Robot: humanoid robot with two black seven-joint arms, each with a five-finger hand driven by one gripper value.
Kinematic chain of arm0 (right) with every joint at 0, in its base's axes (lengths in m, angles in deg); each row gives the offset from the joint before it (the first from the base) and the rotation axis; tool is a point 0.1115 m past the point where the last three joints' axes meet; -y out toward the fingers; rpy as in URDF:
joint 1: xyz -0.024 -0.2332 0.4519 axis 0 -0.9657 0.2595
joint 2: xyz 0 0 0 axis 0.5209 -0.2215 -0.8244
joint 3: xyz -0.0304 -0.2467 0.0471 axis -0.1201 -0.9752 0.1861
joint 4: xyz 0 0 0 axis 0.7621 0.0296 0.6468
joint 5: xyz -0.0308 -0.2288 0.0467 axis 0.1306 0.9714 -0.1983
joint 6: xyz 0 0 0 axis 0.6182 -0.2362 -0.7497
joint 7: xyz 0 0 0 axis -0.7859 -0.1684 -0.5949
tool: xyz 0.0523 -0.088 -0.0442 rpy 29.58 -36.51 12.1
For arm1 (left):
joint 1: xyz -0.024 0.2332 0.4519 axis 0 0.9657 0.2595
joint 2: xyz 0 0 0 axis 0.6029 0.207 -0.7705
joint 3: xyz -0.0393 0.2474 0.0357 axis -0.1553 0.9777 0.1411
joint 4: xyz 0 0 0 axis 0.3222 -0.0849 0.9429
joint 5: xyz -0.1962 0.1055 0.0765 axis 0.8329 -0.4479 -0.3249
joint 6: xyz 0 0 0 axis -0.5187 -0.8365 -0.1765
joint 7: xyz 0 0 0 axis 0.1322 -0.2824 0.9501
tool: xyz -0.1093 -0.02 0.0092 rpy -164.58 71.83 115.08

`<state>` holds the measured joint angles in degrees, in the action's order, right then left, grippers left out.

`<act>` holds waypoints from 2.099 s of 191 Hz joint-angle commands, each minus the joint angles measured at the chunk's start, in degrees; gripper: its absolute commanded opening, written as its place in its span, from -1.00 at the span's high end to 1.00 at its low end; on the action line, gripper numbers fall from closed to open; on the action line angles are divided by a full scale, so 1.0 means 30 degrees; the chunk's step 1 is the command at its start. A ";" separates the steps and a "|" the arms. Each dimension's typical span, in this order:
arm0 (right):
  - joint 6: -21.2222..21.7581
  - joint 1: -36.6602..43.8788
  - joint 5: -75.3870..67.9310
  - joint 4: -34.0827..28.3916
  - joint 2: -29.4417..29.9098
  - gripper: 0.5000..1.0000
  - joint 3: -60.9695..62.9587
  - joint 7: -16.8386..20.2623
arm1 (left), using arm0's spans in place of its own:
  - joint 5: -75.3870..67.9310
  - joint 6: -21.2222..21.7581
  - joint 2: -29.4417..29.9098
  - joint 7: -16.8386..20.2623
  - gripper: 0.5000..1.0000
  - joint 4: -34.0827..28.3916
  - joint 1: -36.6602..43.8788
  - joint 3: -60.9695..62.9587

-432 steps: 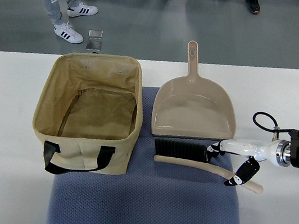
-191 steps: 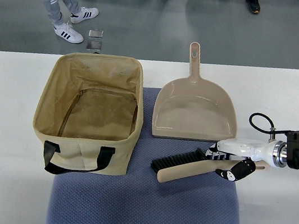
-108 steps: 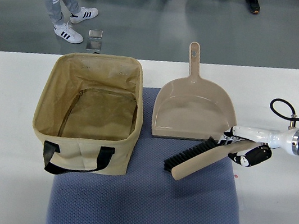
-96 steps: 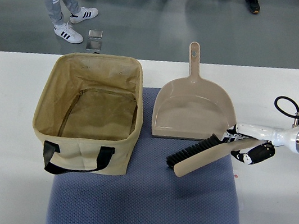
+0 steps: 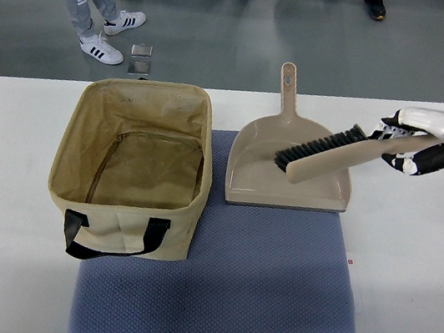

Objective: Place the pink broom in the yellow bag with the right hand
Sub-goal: 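Lift the brush with the right hand over the dustpan toward the bag, then lower the brush bristles-first into the beige fabric bag, then open the right hand and release the brush inside the bag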

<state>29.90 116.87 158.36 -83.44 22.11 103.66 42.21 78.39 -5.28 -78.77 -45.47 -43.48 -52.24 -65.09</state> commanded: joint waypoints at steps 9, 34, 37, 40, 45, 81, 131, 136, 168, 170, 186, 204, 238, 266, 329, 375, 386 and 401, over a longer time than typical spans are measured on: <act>0.0698 0.2552 -0.0917 0.0385 0.0072 1.00 -0.0054 0.0167 | 0.0000 0.0000 0.0000 0.0000 -1.00 0.0000 0.0009 0.0000; 0.1226 0.4691 -0.0947 0.1235 0.0658 1.00 -0.0200 0.0225 | 0.0000 0.0000 0.0000 0.0000 -1.00 0.0000 0.0009 0.0000; 0.1342 0.5099 -0.0947 0.1410 0.1096 1.00 -0.0259 0.0254 | 0.0000 0.0000 0.0000 0.0000 -1.00 0.0000 0.0009 -0.0029; 0.1401 0.5304 -0.0947 0.1527 0.1359 1.00 -0.0259 0.0254 | 0.0000 0.0000 0.0000 0.0000 -1.00 0.0000 0.0009 0.0000; 0.1489 0.5687 -0.0947 0.1792 0.1889 1.00 -0.0318 0.0284 | 0.0000 0.0000 0.0000 0.0000 -1.00 0.0000 0.0009 -0.0029; 0.1753 0.7328 -0.0507 0.4282 0.6107 1.00 -0.0991 0.0401 | 0.0000 0.0000 0.0000 0.0000 -1.00 0.0000 0.0009 -0.0029; 0.1636 0.7972 0.0548 0.7680 1.1703 1.00 -0.2134 0.0460 | 0.0000 0.0000 0.0000 0.0000 -1.00 0.0000 0.0009 -0.0029; 0.1636 0.7972 0.0694 0.7915 1.2113 1.00 -0.2134 0.0489 | 0.0000 0.0000 0.0000 0.0000 -1.00 0.0000 0.0009 -0.0029; 0.1489 0.7650 0.1924 0.9408 1.4865 1.00 -0.2748 0.0518 | 0.0000 0.0000 0.0000 0.0000 -1.00 0.0000 0.0009 -0.0029; 0.1489 0.7650 0.1925 0.9409 1.4867 1.00 -0.2749 0.0518 | 0.0000 0.0000 0.0000 0.0000 -1.00 0.0000 0.0009 -0.0029; 0.1108 0.7269 0.2335 1.0171 1.6186 1.00 -0.3452 0.0518 | 0.0000 0.0000 0.0000 0.0000 -1.00 0.0000 0.0009 -0.0029; 0.0933 0.7064 0.2598 1.0522 1.7122 1.00 -0.3599 0.0518 | 0.0000 0.0000 0.0000 0.0000 -1.00 0.0000 0.0009 -0.0029; 0.0640 0.6625 0.3507 1.0669 1.8090 1.00 -0.3628 0.0518 | 0.0000 0.0000 0.0000 0.0000 -1.00 0.0000 0.0009 -0.0029; 0.0318 0.6273 0.3741 1.0669 1.8324 1.00 -0.3862 0.0460 | 0.0000 0.0000 0.0000 0.0000 -1.00 0.0000 0.0009 -0.0029; -0.0034 0.6127 0.3770 1.0639 1.8441 -0.15 -0.4009 0.0284 | 0.0000 0.0000 0.0000 0.0000 -1.00 0.0000 0.0009 -0.0029; -0.0005 0.6156 0.3448 1.0610 1.7885 -0.61 -0.3745 0.0254 | 0.0000 0.0000 0.0000 0.0000 -1.00 0.0000 0.0009 -0.0029; -0.0005 0.6185 0.3302 1.0581 1.7445 -0.67 -0.3482 0.0225 | 0.0000 0.0000 0.0000 0.0000 -1.00 0.0000 0.0009 -0.0029; 0.0171 0.6185 0.2891 1.0581 1.7123 -0.69 -0.2603 0.0225 | 0.0000 0.0000 0.0000 0.0000 -1.00 0.0000 0.0009 -0.0029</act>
<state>29.94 135.38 168.31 -51.66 74.84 93.21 42.91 78.39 -5.28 -78.77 -45.47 -43.48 -52.21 -65.17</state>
